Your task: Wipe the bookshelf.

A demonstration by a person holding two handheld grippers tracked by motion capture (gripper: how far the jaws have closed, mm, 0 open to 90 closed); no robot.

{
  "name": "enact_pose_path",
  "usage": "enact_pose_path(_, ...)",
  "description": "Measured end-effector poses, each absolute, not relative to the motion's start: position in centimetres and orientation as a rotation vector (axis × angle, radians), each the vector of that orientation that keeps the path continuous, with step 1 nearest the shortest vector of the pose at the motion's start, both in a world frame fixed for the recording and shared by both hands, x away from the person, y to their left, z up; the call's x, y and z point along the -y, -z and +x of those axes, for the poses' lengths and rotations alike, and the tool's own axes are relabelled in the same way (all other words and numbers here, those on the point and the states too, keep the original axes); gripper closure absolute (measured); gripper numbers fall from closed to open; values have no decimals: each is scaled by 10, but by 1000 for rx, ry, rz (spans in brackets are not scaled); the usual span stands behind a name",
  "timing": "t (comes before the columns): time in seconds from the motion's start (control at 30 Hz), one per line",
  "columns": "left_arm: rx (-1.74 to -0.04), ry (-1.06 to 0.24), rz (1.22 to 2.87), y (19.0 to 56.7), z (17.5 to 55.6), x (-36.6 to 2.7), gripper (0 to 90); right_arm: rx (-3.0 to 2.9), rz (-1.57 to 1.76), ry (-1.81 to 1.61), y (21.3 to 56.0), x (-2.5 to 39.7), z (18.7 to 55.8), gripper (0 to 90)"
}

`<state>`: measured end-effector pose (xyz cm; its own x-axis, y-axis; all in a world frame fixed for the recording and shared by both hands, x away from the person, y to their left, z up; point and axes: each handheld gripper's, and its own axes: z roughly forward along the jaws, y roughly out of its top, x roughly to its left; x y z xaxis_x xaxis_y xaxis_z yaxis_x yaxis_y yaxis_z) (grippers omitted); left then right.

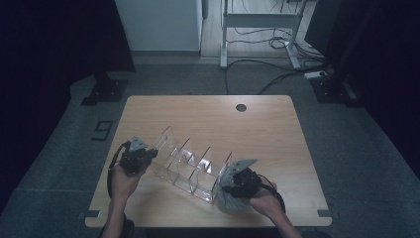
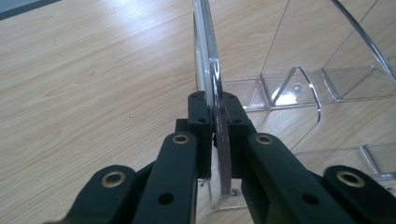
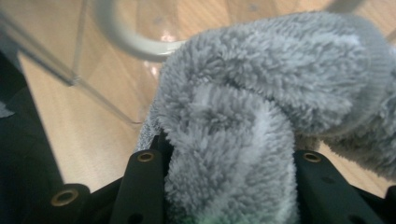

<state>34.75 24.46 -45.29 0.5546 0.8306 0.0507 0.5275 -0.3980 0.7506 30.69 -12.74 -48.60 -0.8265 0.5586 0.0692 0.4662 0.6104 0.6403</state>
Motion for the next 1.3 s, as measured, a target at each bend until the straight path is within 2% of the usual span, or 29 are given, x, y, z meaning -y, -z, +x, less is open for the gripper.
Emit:
enact_pose_path(0.67,-1092,-554,2087,453,348,-245,854,-2581,1055,-998,487,151,352,605)
enact_pose_path(1.3,-1117,-550,2074,453,348,-244,849,-2630,1079,-873,514,142,363,602)
